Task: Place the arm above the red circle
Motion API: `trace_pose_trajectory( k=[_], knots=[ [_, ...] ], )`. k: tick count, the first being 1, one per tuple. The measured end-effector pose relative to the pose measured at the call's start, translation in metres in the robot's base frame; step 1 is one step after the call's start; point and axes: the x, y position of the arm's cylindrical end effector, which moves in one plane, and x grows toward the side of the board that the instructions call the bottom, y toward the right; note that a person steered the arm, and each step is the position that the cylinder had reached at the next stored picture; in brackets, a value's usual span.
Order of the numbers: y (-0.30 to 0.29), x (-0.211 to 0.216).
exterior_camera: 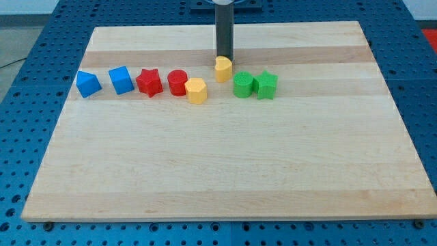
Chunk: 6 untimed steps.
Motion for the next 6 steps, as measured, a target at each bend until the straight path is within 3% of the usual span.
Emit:
trace_pose_trajectory(
  k=[3, 4, 5, 6],
  knots=[
    [0.0, 0.042],
    [0.004, 0.035],
    [0.06, 0.019],
    [0.166, 0.049]
  ],
)
